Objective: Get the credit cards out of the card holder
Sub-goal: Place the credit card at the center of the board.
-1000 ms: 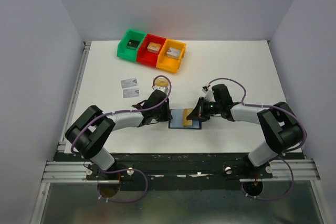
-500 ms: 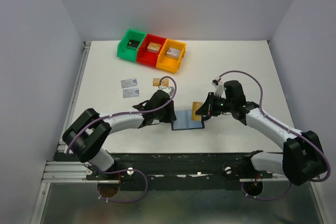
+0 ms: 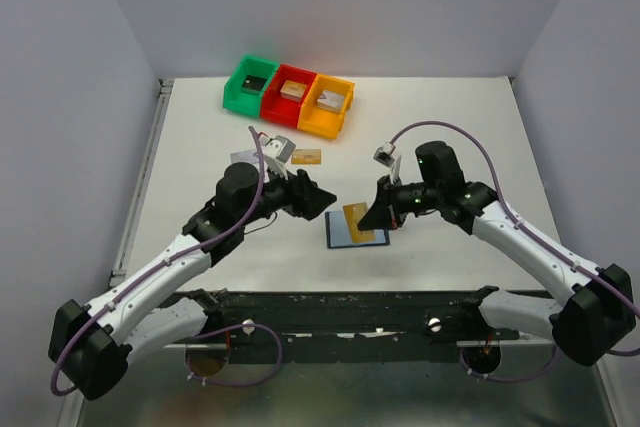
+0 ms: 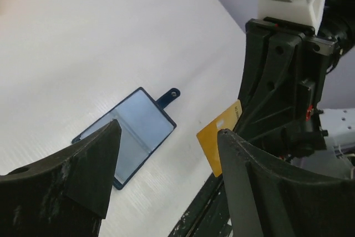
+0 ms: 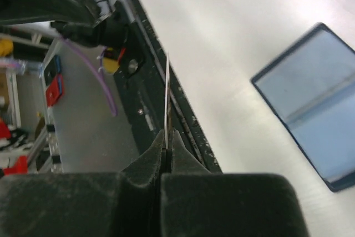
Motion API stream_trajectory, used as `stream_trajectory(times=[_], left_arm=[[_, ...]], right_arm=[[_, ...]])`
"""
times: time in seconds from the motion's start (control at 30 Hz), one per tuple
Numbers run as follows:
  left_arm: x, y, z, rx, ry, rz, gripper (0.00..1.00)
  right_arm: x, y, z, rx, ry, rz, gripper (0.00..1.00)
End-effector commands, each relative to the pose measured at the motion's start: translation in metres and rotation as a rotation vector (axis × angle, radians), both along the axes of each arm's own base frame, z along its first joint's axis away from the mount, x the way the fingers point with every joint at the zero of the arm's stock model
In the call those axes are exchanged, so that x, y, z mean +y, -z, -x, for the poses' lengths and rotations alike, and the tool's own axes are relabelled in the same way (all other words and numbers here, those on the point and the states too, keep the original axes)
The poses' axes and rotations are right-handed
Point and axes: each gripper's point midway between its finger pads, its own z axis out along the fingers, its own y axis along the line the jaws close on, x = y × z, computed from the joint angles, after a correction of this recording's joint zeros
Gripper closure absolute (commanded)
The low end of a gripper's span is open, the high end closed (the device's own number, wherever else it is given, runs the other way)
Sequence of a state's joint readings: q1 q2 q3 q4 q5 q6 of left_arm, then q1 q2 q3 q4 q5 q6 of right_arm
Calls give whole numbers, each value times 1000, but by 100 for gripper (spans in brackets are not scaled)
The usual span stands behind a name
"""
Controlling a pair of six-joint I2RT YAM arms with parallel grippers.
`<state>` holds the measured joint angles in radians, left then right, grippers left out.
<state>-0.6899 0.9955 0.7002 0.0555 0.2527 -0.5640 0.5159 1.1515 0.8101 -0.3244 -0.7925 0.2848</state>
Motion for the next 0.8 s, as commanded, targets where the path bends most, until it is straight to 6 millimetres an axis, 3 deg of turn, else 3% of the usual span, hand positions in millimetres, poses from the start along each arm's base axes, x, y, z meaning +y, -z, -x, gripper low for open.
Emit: stream_trajectory(times=[0.0,0.07,0.23,0.4,0.77], left_arm=[[0,-25,45,-109,263,71,20],[1,-36,63,-150,359,99,20],[0,-41,92,-167,516,120,23],[-4,-41,104,-151,600,152,27],[-10,-33,108,-97,664,178,39]], right_arm=[[13,-25,41,-15,-227,8,100],[16,-32,50,-15,-274,1,100],[22,-41,69,-15,-382,1,100],[24,-43,73,-16,-403,6,100],[29,-56,86,-34,-467,-3,100]])
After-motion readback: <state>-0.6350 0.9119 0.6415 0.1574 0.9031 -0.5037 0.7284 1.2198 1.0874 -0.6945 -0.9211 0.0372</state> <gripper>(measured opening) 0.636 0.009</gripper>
